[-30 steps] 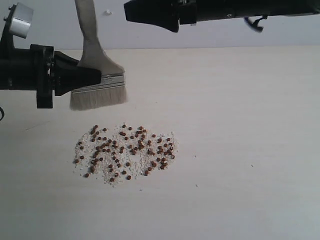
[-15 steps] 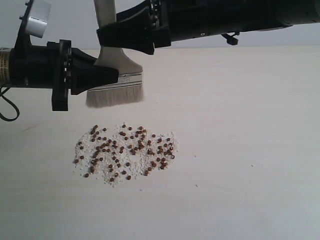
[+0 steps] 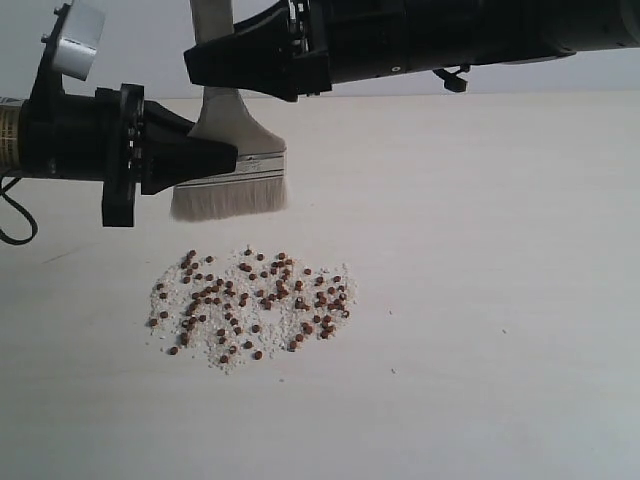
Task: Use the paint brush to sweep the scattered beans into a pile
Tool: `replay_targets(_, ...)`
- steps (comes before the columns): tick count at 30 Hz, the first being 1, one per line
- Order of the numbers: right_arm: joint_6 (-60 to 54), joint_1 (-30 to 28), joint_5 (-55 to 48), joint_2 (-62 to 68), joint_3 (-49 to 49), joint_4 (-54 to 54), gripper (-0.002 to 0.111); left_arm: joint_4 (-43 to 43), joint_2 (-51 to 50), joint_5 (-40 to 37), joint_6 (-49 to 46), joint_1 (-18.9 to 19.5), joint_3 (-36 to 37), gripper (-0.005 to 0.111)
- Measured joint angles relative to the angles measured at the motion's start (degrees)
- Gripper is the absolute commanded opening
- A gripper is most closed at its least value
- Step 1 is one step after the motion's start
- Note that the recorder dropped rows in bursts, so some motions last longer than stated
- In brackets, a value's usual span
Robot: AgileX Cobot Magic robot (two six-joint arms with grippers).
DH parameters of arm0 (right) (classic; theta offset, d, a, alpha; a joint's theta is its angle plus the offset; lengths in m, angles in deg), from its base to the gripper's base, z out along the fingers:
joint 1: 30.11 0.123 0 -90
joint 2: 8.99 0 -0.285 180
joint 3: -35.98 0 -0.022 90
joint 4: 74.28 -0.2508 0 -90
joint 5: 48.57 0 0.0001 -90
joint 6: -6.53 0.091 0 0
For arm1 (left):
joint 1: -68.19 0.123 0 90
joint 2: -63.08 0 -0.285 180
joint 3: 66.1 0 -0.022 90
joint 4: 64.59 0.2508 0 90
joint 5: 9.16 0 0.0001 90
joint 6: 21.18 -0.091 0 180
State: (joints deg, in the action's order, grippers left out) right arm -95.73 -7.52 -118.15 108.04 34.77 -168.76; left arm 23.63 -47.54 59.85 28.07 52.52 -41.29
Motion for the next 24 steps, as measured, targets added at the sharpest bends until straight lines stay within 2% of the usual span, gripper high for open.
replay_targets(3,0.2,0.0,0.3,0.0,0.0,-0.9,0.003,0.0,0.0,0.5,0.0,0.0,0.0,0.000)
replay_targets(4,0.1,0.0,0.7,0.0,0.0,-1.3,0.000,0.1,0.0,1.0,0.1,0.0,0.0,0.000)
replay_targets(7,-0.2,-0.1,0.9,0.0,0.0,-1.7,0.000,-0.4,0.0,1.5,0.5,-0.1,0.0,0.002)
replay_targets(9,-0.3,-0.1,0.9,0.0,0.0,-2.1,0.000,-0.7,0.0,1.5,0.6,-0.2,0.0,0.010)
replay_targets(12,-0.3,-0.1,1.0,0.0,0.0,-2.4,0.000,-1.0,0.0,1.5,0.6,-0.2,0.0,0.032)
replay_targets(16,0.3,-0.1,3.5,0.0,0.0,-2.9,0.000,-2.4,0.0,1.5,0.5,-0.2,0.0,0.076)
replay_targets(18,0.4,-0.1,5.9,0.0,0.0,-2.9,0.000,-4.1,0.0,1.2,0.5,-0.2,0.0,0.087)
replay_targets(20,0.3,0.0,9.8,0.0,0.0,-2.8,0.000,-4.9,0.0,1.1,0.5,-0.2,0.0,0.085)
replay_targets(22,-0.9,0.0,15.4,-0.5,0.0,-2.5,0.000,-5.2,0.0,1.1,0.5,-0.1,0.0,0.077)
replay_targets(24,-3.1,0.0,20.6,-1.1,0.0,-2.0,0.000,-5.3,0.0,1.0,0.5,0.3,0.0,0.063)
